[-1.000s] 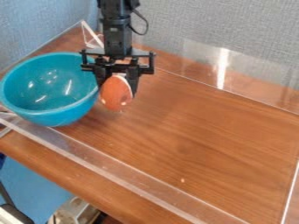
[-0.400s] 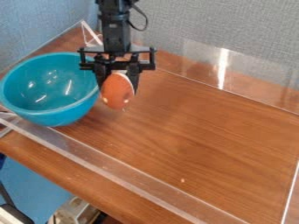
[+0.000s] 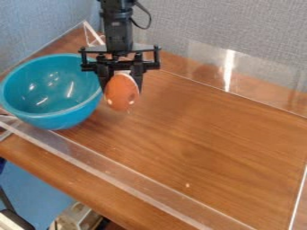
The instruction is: Put the mushroom in the blue bowl
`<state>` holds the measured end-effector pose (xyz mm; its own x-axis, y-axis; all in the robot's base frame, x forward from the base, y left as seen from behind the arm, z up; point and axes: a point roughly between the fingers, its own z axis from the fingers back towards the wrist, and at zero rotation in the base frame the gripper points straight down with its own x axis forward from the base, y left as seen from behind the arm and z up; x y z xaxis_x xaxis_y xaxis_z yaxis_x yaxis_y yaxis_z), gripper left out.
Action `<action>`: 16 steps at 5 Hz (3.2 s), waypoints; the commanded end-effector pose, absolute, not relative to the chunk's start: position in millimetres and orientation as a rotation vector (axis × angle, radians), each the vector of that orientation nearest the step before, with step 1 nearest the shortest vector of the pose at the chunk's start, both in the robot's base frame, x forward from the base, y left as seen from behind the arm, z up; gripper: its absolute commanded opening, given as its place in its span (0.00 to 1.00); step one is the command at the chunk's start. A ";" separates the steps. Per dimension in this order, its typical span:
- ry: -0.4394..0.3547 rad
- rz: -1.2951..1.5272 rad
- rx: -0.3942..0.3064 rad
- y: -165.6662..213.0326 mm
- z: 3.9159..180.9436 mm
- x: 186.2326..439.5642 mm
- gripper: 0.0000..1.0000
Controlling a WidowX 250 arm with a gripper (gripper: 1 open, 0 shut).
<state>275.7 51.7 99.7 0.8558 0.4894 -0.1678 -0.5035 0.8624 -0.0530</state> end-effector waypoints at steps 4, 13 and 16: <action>0.070 0.594 -0.105 40.3 127.0 277.9 0.00; 0.073 0.825 -0.045 147.8 116.9 286.1 0.00; 0.079 0.805 -0.040 142.6 123.4 282.6 0.00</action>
<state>278.1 141.4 101.5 0.6777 0.7187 -0.1556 -0.7257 0.6878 0.0161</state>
